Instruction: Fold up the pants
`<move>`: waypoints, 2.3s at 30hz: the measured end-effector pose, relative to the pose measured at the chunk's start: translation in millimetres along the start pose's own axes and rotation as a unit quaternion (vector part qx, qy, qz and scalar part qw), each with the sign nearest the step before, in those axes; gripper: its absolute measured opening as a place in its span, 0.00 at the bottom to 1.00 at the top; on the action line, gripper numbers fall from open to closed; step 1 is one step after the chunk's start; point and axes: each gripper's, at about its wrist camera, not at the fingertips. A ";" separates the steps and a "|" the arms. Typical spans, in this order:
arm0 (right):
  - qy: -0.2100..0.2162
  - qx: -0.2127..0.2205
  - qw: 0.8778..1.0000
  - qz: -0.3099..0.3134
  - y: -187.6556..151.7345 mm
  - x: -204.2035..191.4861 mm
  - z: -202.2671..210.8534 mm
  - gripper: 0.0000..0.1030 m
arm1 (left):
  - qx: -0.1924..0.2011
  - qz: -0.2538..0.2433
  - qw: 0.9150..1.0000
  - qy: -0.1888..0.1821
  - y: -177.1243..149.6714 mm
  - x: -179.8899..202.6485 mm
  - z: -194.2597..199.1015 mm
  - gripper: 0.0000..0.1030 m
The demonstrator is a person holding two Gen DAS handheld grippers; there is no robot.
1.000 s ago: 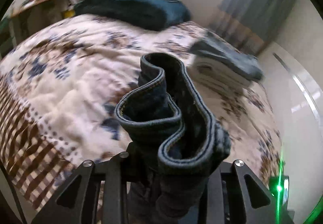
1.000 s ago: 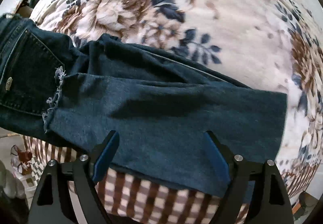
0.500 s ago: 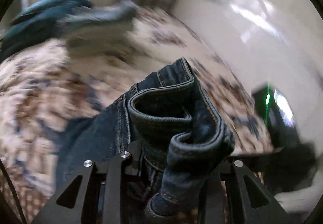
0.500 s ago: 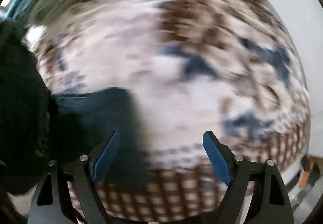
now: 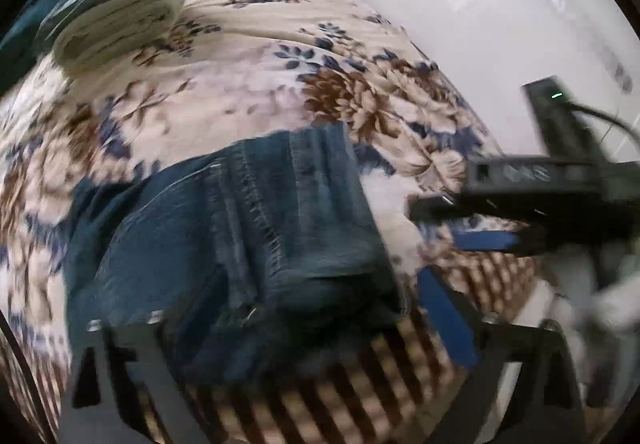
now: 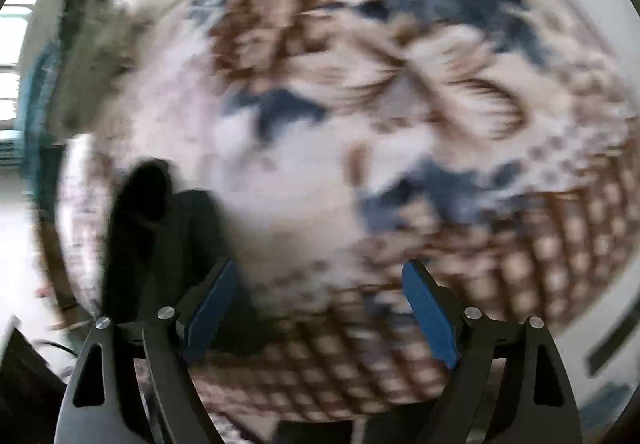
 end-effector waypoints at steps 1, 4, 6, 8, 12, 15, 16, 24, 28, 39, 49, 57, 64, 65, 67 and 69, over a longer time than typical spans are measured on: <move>0.033 0.002 0.999 -0.002 1.3 -2.2 -1.3 0.84 | -0.002 0.019 1.000 -0.006 0.6 -7.2 9.9 0.95; 0.113 -0.008 0.994 -0.005 4.6 -14.3 -12.8 0.84 | 0.025 0.104 0.994 0.012 10.8 -54.1 45.7 0.95; 0.135 -0.037 0.990 -0.002 3.9 -22.2 -25.2 0.84 | 0.039 0.149 0.987 0.043 20.9 -91.4 50.1 0.95; 0.178 -0.083 0.980 -0.014 -1.3 -24.8 -48.5 0.84 | 0.027 0.193 0.977 0.081 29.6 -132.3 34.8 0.95; 0.124 -0.086 0.989 0.006 -20.0 -35.1 -60.2 0.25 | -0.022 0.235 0.965 0.116 33.9 -183.8 -6.7 0.95; 0.102 -0.063 0.993 0.004 -31.5 -30.4 -40.3 0.19 | -0.059 0.222 0.965 0.129 24.5 -194.3 -28.4 0.95; 0.091 -0.060 0.994 0.006 -33.4 -30.2 -37.0 0.19 | -0.070 0.218 0.965 0.131 20.7 -194.6 -33.6 0.96; 0.086 -0.128 0.988 0.019 -20.3 -13.2 -38.9 0.51 | -0.080 0.215 0.965 0.130 30.7 -183.7 -21.9 0.96; 0.094 -0.080 0.992 0.030 3.2 -13.0 -3.8 0.72 | -0.037 0.244 0.966 0.078 70.9 -195.5 9.1 0.96; 0.067 -0.081 0.994 0.004 51.6 -40.7 -51.6 0.26 | -0.206 0.217 0.954 0.010 147.9 -218.4 -111.3 0.52; 0.002 -0.086 0.996 -0.008 61.0 -55.5 -61.4 0.25 | -0.110 0.116 0.982 0.097 181.1 -218.9 -90.7 0.45; 0.032 -0.098 0.995 -0.004 63.0 -52.9 -48.1 0.66 | -0.123 0.275 0.948 -0.102 200.2 -266.9 -60.9 0.76; 0.066 -0.107 0.992 0.021 62.9 -61.8 -60.8 0.42 | -0.195 0.200 0.960 -0.032 160.8 -230.2 -106.5 0.77; 0.051 -0.110 0.992 0.022 61.4 -60.0 -63.7 0.26 | -0.185 0.193 0.964 -0.014 157.8 -230.6 -109.0 0.75; 0.040 -0.106 0.993 0.007 56.2 -47.9 -62.1 0.21 | -0.180 0.186 0.966 0.009 155.1 -232.4 -115.9 0.67; 0.020 -0.115 0.993 0.000 47.7 -33.2 -61.1 0.22 | -0.179 0.188 0.966 0.016 151.0 -231.8 -121.2 0.67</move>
Point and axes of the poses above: each gripper's, at about its wrist camera, not at the fingertips, and z roughly against the way its jaws point, x to its right, y to its top, and after that the axes turned 15 degrees about z, right-handed
